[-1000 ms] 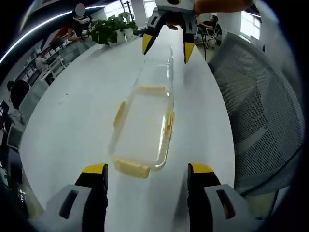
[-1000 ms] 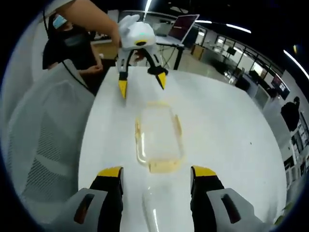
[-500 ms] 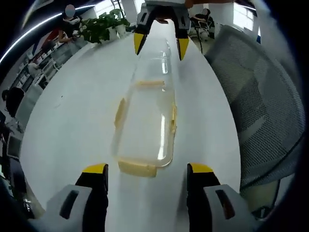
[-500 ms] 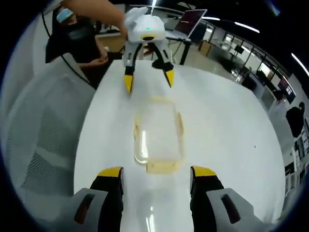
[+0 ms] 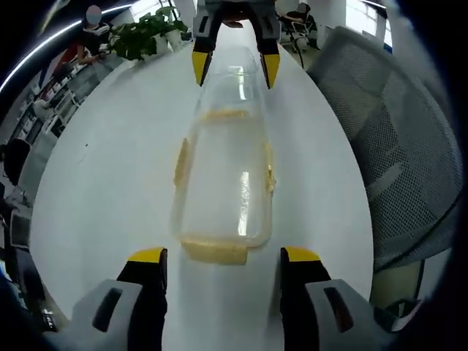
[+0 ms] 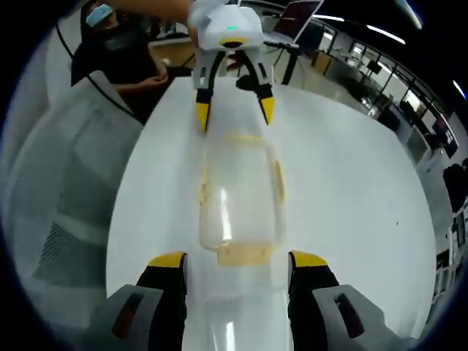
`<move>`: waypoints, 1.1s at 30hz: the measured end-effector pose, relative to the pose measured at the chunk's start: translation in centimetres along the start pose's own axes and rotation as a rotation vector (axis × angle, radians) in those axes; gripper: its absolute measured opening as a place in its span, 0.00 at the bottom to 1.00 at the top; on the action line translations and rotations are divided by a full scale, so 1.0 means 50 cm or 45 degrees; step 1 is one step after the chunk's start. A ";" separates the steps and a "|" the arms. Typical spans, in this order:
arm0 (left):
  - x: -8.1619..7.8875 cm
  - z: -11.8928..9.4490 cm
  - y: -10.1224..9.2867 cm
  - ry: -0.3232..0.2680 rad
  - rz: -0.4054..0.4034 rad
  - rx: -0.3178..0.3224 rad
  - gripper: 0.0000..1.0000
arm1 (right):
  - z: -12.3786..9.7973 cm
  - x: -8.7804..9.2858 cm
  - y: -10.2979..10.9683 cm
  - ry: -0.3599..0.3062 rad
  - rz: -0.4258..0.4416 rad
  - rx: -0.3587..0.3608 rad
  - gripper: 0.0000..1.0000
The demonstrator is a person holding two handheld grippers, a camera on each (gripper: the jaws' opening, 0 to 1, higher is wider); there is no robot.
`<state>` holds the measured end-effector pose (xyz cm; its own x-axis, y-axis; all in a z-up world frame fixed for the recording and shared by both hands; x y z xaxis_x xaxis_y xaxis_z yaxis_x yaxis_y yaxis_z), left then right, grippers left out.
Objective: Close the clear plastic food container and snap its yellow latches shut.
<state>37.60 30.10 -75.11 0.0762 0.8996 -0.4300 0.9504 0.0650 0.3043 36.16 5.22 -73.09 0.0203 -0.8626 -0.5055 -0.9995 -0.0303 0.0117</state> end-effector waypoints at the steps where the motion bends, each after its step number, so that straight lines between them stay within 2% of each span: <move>1: 0.001 0.002 0.000 0.006 0.011 0.006 0.62 | 0.002 0.001 -0.002 0.003 0.001 -0.004 0.54; 8: 0.007 0.017 0.009 0.025 0.030 0.037 0.59 | 0.017 0.010 -0.011 0.045 0.006 -0.033 0.53; 21: 0.008 0.036 0.016 0.033 0.046 0.080 0.58 | 0.043 0.011 -0.027 0.074 0.008 -0.063 0.53; 33: 0.013 0.047 0.028 0.034 0.023 0.092 0.56 | 0.058 0.015 -0.037 0.097 0.026 -0.091 0.52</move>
Point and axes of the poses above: the point that each gripper's makers call its tool centre point, and the gripper's own axes: z roughly forward along the fingers, y roughly to its left, x roughly out of its underside, the point moved 9 cm from there along -z, roughly backward along the fingers, and after that the axes turned 9 degrees about -x, right-handed, at the moved point
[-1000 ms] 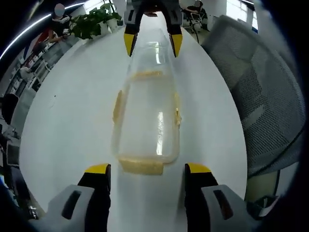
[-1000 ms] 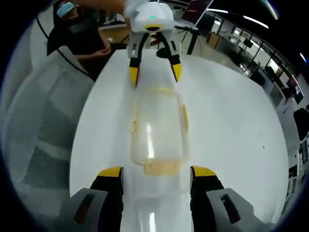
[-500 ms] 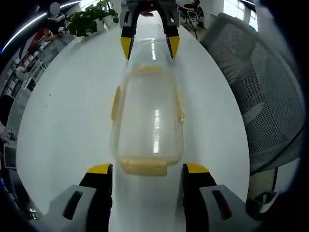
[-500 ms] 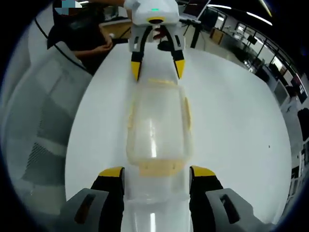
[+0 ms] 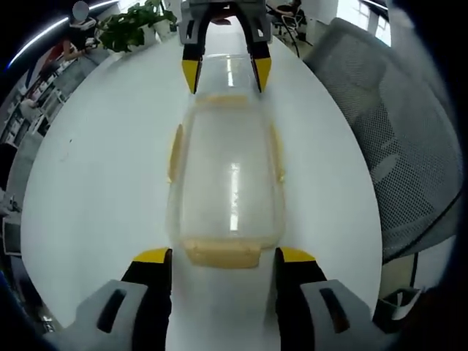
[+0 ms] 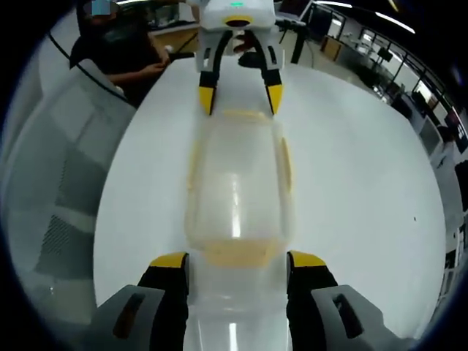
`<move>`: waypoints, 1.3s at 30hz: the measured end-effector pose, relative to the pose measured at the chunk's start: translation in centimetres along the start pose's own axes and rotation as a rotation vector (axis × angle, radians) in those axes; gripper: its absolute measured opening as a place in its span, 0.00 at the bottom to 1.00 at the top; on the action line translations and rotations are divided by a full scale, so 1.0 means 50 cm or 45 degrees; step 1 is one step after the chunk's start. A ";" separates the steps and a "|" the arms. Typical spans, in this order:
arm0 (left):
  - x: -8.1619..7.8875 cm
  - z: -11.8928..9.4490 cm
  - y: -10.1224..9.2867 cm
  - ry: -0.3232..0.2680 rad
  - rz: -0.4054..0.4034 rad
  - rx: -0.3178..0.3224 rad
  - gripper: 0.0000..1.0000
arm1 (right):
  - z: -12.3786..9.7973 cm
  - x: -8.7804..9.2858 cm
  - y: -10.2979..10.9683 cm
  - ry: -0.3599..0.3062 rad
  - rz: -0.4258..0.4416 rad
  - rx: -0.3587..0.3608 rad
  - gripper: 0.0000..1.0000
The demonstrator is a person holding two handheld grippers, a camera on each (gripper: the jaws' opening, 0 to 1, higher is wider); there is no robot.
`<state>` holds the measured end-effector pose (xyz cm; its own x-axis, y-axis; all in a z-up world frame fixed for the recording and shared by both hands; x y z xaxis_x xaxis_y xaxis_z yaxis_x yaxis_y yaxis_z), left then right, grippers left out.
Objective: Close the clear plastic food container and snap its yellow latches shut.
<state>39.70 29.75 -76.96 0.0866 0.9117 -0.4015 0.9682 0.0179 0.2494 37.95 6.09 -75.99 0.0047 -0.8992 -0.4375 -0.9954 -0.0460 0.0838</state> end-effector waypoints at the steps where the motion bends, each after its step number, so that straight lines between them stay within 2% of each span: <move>1: 0.001 0.002 0.001 0.002 -0.002 0.004 0.56 | 0.003 0.000 -0.002 0.001 0.003 -0.004 0.52; 26: -0.011 0.006 -0.004 0.001 -0.006 0.105 0.48 | 0.028 0.005 -0.015 0.040 -0.001 -0.037 0.50; 30: -0.013 0.005 -0.005 0.003 -0.001 0.113 0.40 | 0.030 0.007 -0.018 0.047 0.006 -0.038 0.48; 35: -0.013 0.005 -0.005 0.006 0.008 0.112 0.40 | 0.030 0.005 -0.018 0.072 -0.002 -0.037 0.45; 37: -0.012 0.006 -0.005 0.008 -0.001 0.111 0.40 | 0.032 0.005 -0.017 0.087 0.004 -0.056 0.39; 39: -0.011 0.006 -0.006 0.008 -0.012 0.111 0.40 | 0.032 0.004 -0.014 0.097 -0.008 -0.057 0.40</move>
Point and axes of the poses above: the point that each gripper's makers call its tool centre point, and the gripper's own axes: z roughly forward along the fingers, y roughly to its left, x roughly out of its underside, the point moved 9 cm from there along -z, roughly backward along the fingers, and after that the axes turned 9 degrees about -x, right-handed, at the moved point
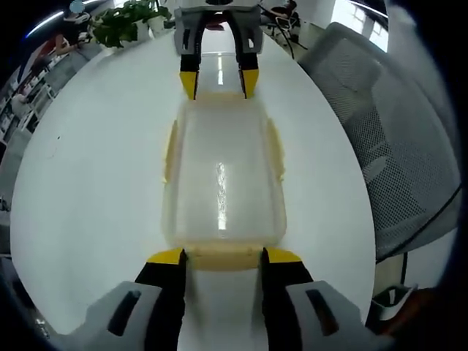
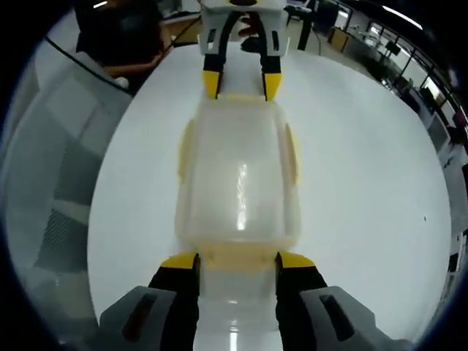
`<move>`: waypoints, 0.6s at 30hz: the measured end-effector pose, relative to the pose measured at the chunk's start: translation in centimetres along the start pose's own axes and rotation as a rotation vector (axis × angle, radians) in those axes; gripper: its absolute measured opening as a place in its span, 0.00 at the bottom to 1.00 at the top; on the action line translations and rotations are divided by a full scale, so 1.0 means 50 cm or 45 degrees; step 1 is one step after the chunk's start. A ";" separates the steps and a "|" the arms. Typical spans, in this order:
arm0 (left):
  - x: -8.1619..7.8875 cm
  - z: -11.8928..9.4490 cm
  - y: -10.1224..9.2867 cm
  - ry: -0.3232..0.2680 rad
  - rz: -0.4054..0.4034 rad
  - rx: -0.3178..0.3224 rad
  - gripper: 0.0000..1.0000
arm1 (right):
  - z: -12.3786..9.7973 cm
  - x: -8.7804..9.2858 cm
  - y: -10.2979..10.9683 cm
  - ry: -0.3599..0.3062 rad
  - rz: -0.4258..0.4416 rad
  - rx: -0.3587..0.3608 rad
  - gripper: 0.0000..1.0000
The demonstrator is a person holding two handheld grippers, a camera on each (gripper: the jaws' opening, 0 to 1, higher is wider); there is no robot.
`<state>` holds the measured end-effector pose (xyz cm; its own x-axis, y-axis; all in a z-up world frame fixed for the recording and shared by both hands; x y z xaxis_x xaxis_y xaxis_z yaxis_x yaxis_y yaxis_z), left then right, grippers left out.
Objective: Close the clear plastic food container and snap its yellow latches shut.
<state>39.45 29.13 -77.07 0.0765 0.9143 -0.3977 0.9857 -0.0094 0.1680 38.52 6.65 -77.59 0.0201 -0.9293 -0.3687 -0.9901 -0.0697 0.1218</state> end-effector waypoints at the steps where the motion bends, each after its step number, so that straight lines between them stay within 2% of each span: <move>1: 0.000 0.000 0.000 0.002 0.000 0.000 0.40 | 0.000 0.000 0.000 0.004 -0.002 0.004 0.40; 13: -0.001 0.001 -0.002 0.031 -0.014 -0.011 0.40 | 0.003 -0.006 -0.004 0.029 0.064 0.011 0.40; 18: 0.001 0.001 -0.001 0.024 -0.008 -0.008 0.40 | 0.003 -0.007 -0.004 0.041 0.051 0.002 0.39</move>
Point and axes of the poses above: the point that each gripper's makers call its tool centre point, and the gripper's own axes: z roughly forward along the fingers, y roughly to its left, x roughly out of its underside, the point moved 9 cm from there along -z, roughly backward along the fingers, and after that the axes turned 9 degrees about -x, right-handed, at the moved point
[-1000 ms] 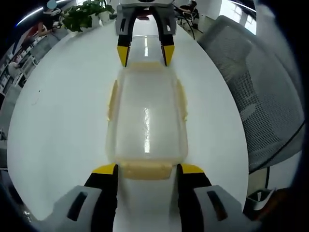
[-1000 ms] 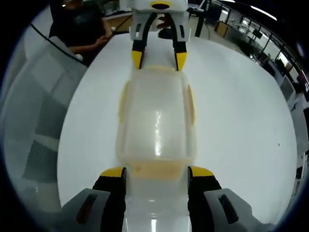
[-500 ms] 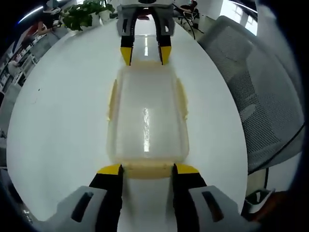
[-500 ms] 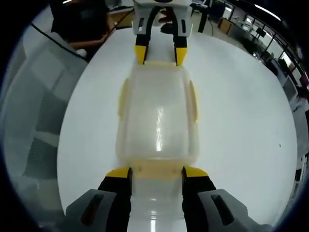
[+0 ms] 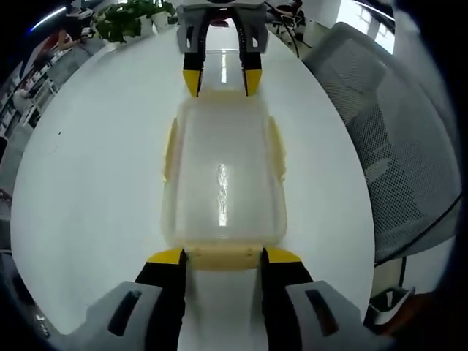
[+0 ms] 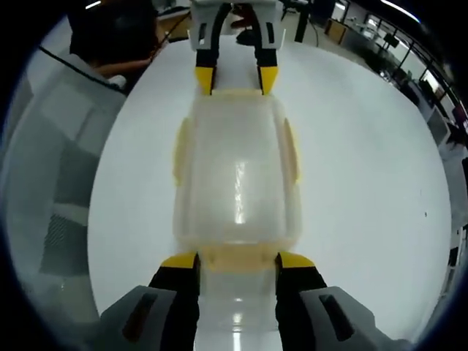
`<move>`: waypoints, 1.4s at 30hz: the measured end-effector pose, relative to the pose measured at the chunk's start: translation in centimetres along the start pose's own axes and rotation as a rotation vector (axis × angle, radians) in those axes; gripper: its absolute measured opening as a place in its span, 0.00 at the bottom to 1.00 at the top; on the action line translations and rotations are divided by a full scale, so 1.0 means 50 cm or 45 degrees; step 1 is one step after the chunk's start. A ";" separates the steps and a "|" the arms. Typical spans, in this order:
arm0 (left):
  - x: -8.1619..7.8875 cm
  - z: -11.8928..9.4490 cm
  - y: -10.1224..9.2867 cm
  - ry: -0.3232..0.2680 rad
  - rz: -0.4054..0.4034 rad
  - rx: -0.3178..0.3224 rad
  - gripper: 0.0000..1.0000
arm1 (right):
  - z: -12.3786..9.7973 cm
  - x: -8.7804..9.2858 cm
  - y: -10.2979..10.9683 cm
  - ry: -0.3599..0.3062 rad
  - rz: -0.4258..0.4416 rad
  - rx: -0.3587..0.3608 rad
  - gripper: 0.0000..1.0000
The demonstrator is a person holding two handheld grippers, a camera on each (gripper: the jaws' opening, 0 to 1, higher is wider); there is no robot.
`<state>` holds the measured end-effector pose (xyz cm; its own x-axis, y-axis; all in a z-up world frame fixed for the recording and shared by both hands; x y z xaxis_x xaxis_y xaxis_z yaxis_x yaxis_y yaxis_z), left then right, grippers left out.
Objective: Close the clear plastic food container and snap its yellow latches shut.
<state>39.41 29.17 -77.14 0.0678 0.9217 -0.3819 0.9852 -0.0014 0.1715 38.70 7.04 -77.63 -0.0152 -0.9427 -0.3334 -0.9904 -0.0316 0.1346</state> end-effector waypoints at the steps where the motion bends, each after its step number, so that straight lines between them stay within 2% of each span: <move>1: 0.002 0.000 0.000 -0.008 0.000 0.002 0.40 | 0.000 0.000 0.000 0.001 0.001 -0.002 0.39; 10: -0.001 0.001 0.000 0.001 0.000 0.001 0.40 | 0.001 -0.002 -0.002 0.011 0.017 -0.002 0.39; 23: -0.002 0.001 0.000 0.008 0.001 0.000 0.40 | 0.003 -0.011 -0.006 0.091 0.002 -0.019 0.40; 42: -0.006 -0.001 -0.002 0.030 0.001 -0.001 0.40 | 0.003 -0.014 -0.007 0.106 0.018 -0.027 0.40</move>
<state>39.30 28.89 -77.00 0.0651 0.9305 -0.3604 0.9850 -0.0021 0.1725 39.05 7.74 -77.59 -0.0165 -0.9674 -0.2526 -0.9871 -0.0245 0.1584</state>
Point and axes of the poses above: the point that each gripper's makers call its tool centre point, and the gripper's own axes: z roughly forward along the fingers, y roughly to its left, x roughly out of its underside, the point moved 9 cm from there along -z, roughly backward along the fingers, and after that the axes turned 9 degrees about -x, right-handed, at the moved point
